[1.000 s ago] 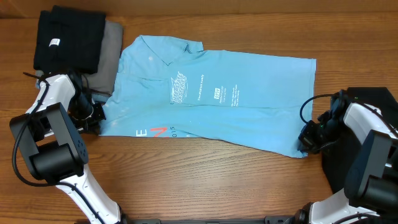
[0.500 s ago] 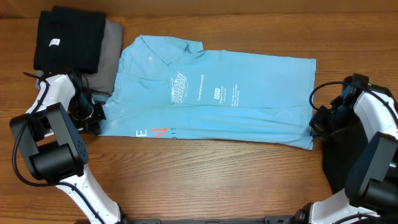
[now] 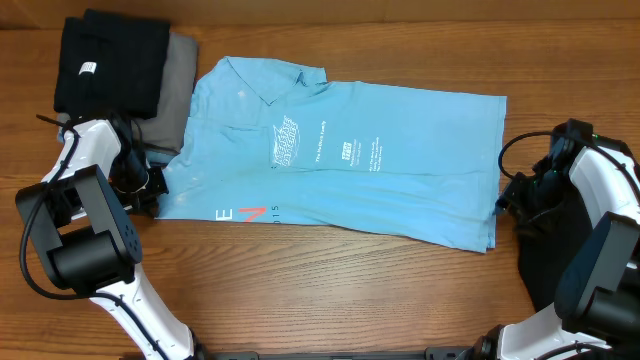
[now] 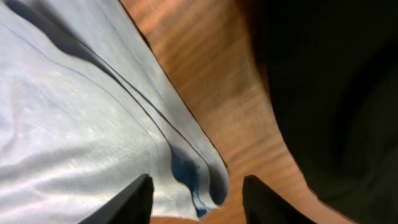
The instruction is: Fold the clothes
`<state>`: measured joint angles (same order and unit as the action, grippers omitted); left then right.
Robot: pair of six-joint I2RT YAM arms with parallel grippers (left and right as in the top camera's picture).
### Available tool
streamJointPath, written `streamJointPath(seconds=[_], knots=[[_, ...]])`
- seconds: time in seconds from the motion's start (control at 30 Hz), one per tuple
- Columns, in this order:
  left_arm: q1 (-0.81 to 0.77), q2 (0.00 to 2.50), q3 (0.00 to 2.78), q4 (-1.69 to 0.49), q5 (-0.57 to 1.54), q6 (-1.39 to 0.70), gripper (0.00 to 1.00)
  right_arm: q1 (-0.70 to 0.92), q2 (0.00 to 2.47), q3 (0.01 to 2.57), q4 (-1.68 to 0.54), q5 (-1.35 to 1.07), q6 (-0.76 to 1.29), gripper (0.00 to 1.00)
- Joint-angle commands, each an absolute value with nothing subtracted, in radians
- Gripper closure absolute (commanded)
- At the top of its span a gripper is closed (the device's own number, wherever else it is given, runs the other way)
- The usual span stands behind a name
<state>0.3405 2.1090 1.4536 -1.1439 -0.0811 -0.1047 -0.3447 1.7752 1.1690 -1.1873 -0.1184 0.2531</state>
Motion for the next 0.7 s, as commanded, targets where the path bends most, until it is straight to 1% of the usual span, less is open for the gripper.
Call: streamJointPath(seconds=[0.0,0.07,0.2,0.23,0.27,0.3,0.4,0.57,0.63,0.67], knots=[[0.355,2.122,1.454,-1.145,-0.145,-0.112,0.95,-0.347,1.776,1.184,-1.219,-0.133,0.262,0.59],[0.355,2.122,1.455,-1.148,-0.145,-0.112,0.96,-0.347,1.776,1.168,-1.247,-0.163,0.262,0.6],[0.355,2.122,1.455,-1.148,-0.145,-0.112,0.95,-0.347,1.776,1.095,-1.234,-0.196,0.263,0.59],[0.355,2.122,1.455,-1.148,-0.145,-0.112,0.95,-0.347,1.776,1.069,-1.213,-0.218,0.263,0.56],[0.355,2.122,1.455,-1.147,-0.145,-0.112,0.96,-0.347,1.776,1.047,-1.189,-0.247,0.263,0.5],[0.355,2.122,1.455,-1.147,-0.145,-0.112,0.95,-0.347,1.776,1.029,-1.17,-0.271,0.263,0.46],[0.355,2.122,1.455,-1.147,-0.145,-0.112,0.95,-0.347,1.776,0.974,-1.103,-0.316,0.286,0.47],[0.355,2.122,1.455,-1.147,-0.146,-0.112,0.96,-0.35,1.776,0.967,-1.046,-0.316,0.314,0.83],[0.355,2.122,1.455,-1.147,-0.146,-0.112,0.96,-0.355,1.776,0.987,-1.045,-0.317,0.323,0.92],[0.355,2.122,1.456,-1.147,-0.148,-0.112,0.96,-0.356,1.776,1.0,-1.048,-0.315,0.323,0.94]])
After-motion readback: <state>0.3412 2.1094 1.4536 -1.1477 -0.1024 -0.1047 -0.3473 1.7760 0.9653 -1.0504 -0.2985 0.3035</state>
